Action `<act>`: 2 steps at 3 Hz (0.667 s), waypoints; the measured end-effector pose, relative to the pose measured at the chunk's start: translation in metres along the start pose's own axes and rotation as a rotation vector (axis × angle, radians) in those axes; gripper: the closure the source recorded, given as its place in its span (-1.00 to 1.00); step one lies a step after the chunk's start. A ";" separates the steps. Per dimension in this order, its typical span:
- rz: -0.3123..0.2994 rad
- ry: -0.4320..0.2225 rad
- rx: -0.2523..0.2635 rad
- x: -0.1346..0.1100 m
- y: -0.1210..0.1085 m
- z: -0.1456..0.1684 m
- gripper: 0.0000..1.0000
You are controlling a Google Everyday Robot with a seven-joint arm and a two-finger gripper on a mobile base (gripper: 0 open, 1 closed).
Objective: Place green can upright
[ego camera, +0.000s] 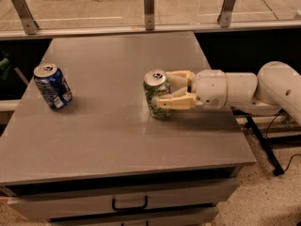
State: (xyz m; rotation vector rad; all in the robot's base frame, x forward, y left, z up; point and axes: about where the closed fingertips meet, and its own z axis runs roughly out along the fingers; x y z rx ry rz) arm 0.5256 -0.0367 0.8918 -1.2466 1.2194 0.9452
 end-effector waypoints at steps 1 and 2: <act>0.004 0.007 0.016 0.002 0.003 -0.008 -0.76; -0.003 0.028 0.040 -0.004 0.004 -0.020 -1.00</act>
Offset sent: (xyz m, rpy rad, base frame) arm -0.0101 -0.0374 0.0125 -0.0437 -0.0108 -0.0863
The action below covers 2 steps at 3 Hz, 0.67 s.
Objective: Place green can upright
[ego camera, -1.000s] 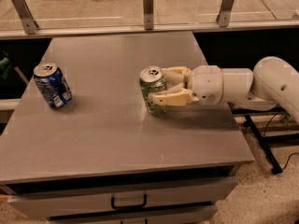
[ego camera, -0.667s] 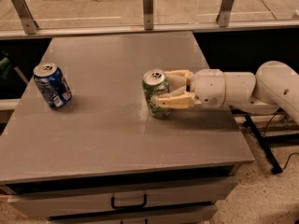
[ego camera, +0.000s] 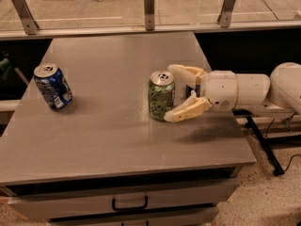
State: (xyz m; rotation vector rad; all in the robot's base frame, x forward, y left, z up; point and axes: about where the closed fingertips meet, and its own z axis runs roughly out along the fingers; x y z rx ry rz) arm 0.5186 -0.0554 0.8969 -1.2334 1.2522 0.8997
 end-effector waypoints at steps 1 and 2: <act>-0.034 0.076 0.029 -0.032 -0.006 -0.017 -1.00; -0.128 0.191 0.097 -0.105 -0.013 -0.049 -1.00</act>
Offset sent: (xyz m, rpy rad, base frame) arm -0.0297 -0.0709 0.2442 -0.3810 -0.2607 -0.2372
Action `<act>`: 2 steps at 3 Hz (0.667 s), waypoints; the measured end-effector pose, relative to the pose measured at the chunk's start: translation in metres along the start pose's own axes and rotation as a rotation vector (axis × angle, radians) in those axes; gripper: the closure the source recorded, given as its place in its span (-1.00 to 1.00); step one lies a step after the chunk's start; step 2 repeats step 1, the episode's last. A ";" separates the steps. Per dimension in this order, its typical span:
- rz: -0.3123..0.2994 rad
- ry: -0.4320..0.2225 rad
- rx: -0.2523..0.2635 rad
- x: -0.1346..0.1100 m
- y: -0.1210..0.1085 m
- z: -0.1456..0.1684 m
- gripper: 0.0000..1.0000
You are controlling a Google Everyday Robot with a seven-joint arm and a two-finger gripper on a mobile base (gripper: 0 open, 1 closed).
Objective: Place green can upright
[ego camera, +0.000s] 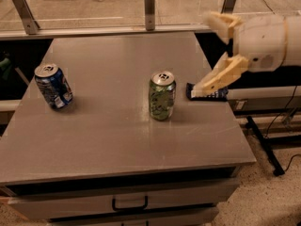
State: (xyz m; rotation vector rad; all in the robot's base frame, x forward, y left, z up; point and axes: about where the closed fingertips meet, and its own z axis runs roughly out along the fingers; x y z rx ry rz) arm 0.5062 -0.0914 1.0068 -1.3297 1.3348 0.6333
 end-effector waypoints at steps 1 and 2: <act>-0.045 0.009 0.032 -0.030 -0.006 -0.011 -1.00; -0.045 0.009 0.032 -0.030 -0.006 -0.011 -1.00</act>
Offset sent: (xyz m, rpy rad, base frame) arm 0.0000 0.0000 0.0000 0.0000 0.0000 0.0000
